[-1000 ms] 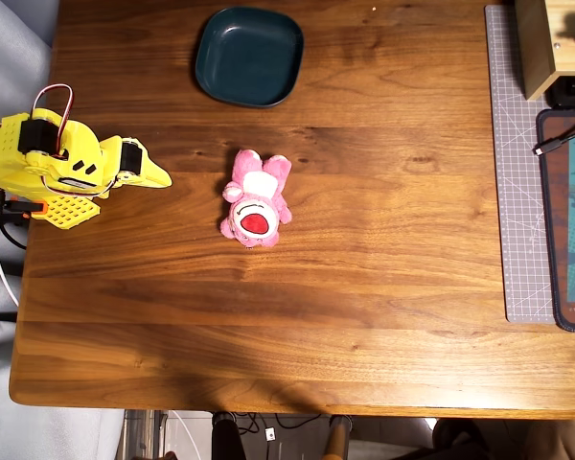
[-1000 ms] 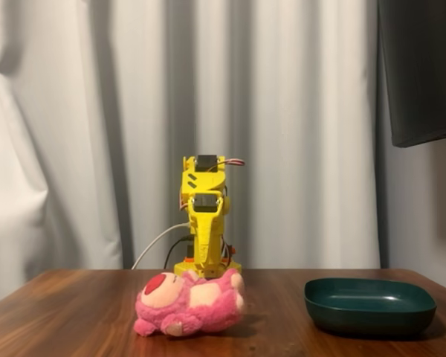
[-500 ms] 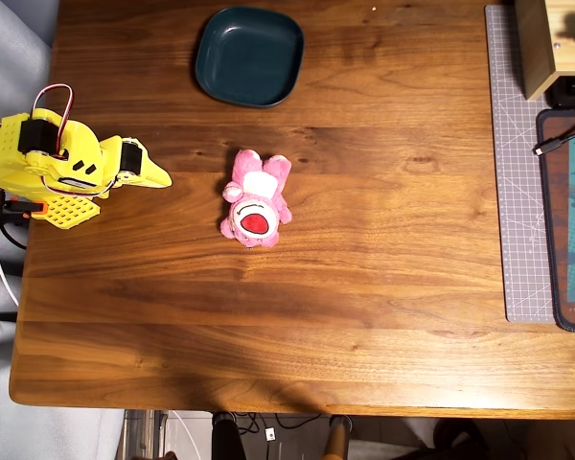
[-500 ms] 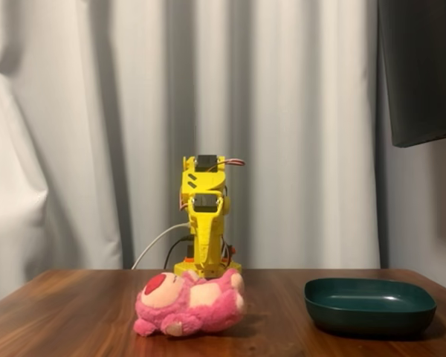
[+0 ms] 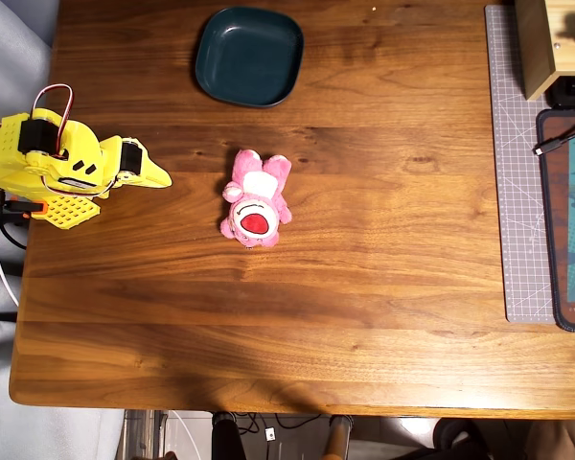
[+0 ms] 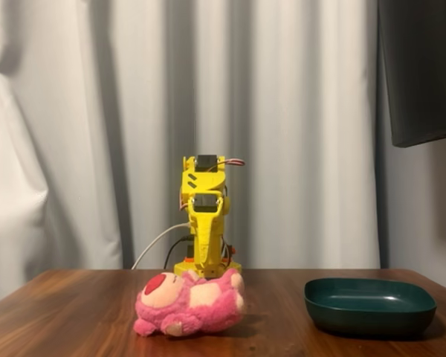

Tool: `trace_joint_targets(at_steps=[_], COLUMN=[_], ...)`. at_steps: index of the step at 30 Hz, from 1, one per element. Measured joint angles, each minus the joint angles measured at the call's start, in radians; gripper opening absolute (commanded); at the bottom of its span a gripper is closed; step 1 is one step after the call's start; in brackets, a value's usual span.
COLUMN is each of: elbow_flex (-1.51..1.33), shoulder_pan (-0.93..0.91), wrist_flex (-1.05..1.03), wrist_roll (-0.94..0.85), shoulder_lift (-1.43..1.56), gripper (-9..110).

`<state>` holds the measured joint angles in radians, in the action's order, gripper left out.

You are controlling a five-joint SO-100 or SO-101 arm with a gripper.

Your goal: Grasp a strawberry bear and put it in the bin.

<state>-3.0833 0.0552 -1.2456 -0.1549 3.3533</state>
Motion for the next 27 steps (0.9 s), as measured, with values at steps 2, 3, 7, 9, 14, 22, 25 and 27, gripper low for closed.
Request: trace_joint_targets(at_steps=[2,3,7,9,14,22,25,27], elbow_flex=[0.0,0.0,0.0,0.0,0.0,0.0,0.0,0.0], shoulder_pan=[0.0,0.0,-0.003,-0.008,-0.017,-0.017,-0.017,-0.017], wrist_flex=[0.0,0.0,0.0,0.0,0.0,0.0,0.0,0.0], wrist_roll=[0.0,0.0,0.0,0.0,0.0,0.0,0.0,0.0], shoulder_lift=[0.0,0.0,0.0,0.0,0.0,0.0,0.0,0.0], gripper=[0,0,0,0,0,6,5,2])
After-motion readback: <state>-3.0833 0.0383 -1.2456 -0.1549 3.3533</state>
